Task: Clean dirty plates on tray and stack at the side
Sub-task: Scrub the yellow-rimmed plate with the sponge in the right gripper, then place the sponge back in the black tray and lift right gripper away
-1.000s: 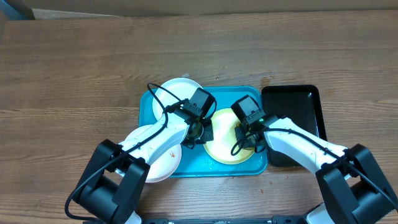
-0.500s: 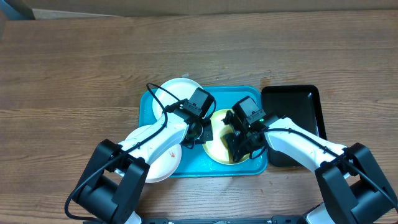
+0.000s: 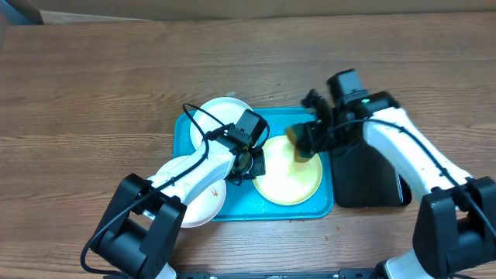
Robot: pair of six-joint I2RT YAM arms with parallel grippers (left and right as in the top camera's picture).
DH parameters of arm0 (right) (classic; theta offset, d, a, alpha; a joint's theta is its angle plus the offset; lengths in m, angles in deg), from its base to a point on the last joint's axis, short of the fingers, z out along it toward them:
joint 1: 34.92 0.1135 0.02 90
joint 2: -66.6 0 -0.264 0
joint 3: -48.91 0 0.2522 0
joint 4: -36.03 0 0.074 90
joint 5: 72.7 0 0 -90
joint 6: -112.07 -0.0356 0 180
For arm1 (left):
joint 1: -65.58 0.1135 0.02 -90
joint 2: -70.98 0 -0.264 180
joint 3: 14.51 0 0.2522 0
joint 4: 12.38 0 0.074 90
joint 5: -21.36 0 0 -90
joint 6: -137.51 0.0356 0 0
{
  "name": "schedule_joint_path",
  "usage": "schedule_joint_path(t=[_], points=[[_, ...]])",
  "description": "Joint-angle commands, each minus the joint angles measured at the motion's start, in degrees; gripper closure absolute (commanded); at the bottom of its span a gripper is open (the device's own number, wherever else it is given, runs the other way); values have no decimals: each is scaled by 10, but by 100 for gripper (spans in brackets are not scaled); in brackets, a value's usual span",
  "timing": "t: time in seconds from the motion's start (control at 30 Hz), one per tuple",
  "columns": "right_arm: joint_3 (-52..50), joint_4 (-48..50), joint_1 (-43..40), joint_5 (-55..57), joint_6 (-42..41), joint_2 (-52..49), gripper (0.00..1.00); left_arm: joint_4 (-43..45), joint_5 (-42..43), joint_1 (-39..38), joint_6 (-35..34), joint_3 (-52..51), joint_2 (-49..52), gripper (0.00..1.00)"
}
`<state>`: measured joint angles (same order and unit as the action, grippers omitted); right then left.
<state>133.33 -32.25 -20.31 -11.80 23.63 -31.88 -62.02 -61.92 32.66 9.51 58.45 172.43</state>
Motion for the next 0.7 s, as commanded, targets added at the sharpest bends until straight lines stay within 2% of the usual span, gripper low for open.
schedule_joint_path(t=[0.0,0.17,0.27,0.47,0.6,0.67], points=[[10,-26,-55,70,6,4,96,2,2,-1,-6,-3,5,96],[-5,-36,-106,204,-2,4,96,7,3,-1,-6,-3,5,96],[-29,-12,-120,218,-36,4,96,7,3,-1,-6,-3,5,95],[-102,85,-122,223,-37,4,92,13,4,-1,-6,-3,5,93],[-129,121,-122,240,-43,4,90,12,4,-1,-6,-3,5,85],[-128,132,-122,244,-59,4,83,12,3,-1,-6,-3,5,76]])
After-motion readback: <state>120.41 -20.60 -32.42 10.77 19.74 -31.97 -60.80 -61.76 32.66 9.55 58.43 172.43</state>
